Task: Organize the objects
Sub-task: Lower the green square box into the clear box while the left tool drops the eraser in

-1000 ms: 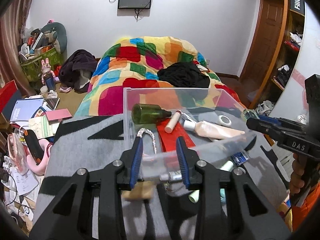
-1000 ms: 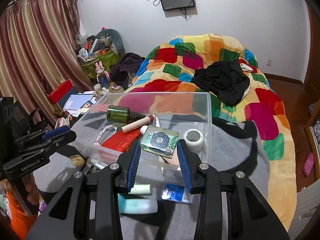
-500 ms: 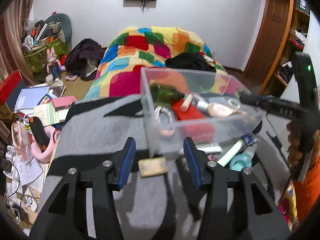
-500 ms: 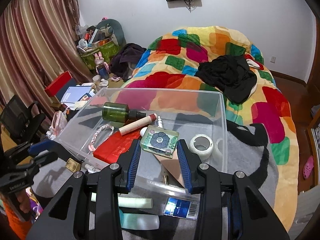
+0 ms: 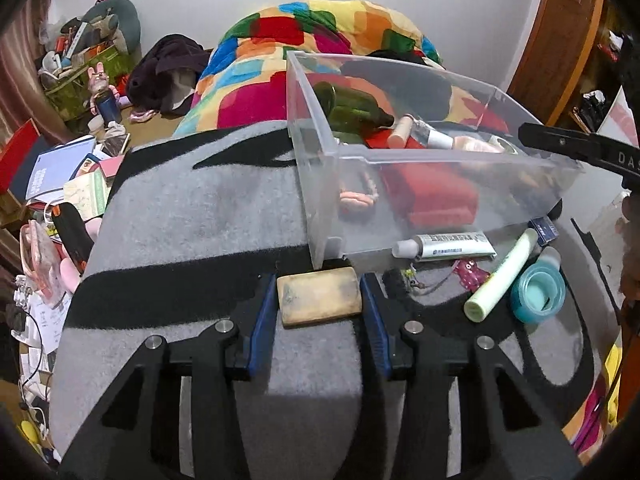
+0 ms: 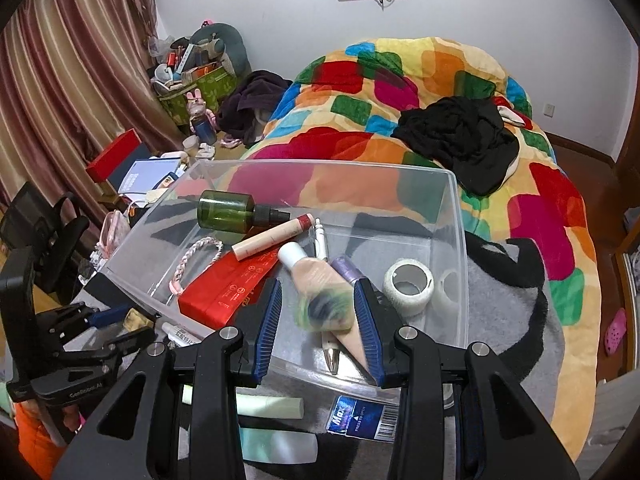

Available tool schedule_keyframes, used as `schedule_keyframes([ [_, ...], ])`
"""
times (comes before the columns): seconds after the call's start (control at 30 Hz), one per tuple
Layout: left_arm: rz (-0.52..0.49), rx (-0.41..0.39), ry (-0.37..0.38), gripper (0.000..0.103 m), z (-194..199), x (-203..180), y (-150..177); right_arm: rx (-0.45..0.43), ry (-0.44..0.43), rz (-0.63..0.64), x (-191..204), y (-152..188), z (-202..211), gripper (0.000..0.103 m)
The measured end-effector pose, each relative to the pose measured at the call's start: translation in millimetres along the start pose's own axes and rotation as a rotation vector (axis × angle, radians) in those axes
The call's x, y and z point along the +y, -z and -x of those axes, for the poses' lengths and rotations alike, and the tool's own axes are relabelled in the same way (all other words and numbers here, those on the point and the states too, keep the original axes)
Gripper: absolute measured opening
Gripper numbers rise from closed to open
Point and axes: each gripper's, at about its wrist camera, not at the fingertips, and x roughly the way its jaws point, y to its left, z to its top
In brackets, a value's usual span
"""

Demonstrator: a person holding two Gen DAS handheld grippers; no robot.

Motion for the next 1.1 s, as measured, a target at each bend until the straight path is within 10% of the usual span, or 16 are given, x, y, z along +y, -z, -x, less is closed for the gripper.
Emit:
schedule_keyframes([
  [0.67, -0.033, -0.233, 0.064, 0.042, 75, -23, -38, -0.127, 0.028, 0.057, 10, 21, 58, 0.051],
  [1.1, -0.027, -0.148, 0.039, 0.042, 28, -29, -68, -0.014, 0.048, -0.036, -26, 67, 38, 0.051],
])
